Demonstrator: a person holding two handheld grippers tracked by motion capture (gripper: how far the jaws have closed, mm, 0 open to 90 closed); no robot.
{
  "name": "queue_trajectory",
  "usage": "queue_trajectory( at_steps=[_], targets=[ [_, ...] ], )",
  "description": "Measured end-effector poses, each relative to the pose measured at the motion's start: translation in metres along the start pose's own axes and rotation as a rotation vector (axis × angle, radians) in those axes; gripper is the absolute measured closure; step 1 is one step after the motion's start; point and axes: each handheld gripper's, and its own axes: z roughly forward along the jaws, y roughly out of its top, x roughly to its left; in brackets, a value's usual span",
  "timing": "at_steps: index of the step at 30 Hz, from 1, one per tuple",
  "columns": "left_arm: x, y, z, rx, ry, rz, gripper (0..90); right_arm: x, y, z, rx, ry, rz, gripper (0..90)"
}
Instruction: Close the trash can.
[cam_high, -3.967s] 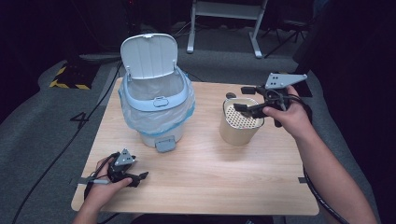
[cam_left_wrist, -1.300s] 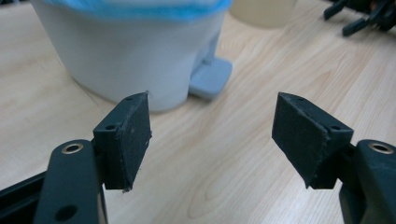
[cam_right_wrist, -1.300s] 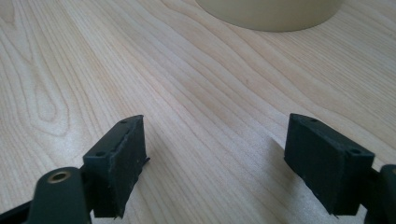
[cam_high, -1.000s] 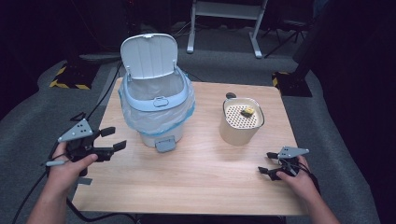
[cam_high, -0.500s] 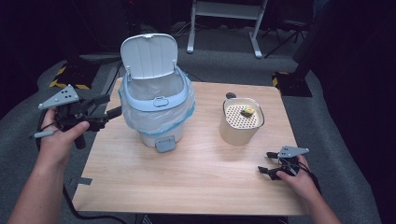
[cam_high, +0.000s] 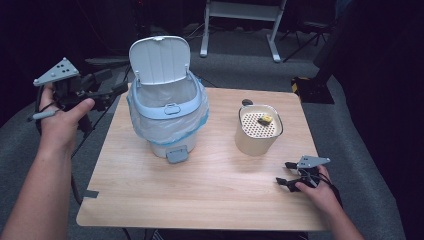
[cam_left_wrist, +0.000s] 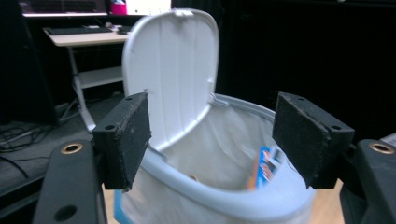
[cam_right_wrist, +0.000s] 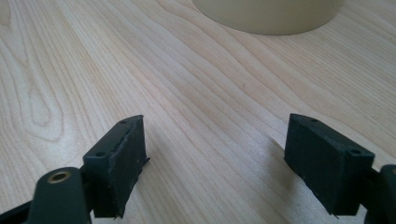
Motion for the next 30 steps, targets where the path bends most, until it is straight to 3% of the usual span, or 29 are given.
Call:
queue_trajectory(
  at_steps=[5, 11, 20, 24, 30],
  targets=[
    [0.009, 0.008, 0.016, -0.005, 0.056, -0.010, 26.0, 0.000, 0.000, 0.000, 0.000, 0.000, 0.000, 20.7],
    [0.020, 0.011, 0.032, -0.009, 0.061, -0.043, 25.8, 0.000, 0.000, 0.000, 0.000, 0.001, 0.001, 20.7],
    [0.028, 0.009, 0.053, 0.017, 0.081, -0.028, 26.1, 0.000, 0.000, 0.000, 0.000, 0.001, 0.001, 20.7],
    [0.031, 0.007, 0.061, 0.010, 0.061, -0.034, 26.9, 0.000, 0.000, 0.000, 0.000, 0.002, 0.002, 20.7],
    [0.026, 0.008, 0.068, -0.022, -0.035, -0.038, 33.2, 0.000, 0.000, 0.000, 0.000, 0.002, 0.002, 20.7]
  ],
)
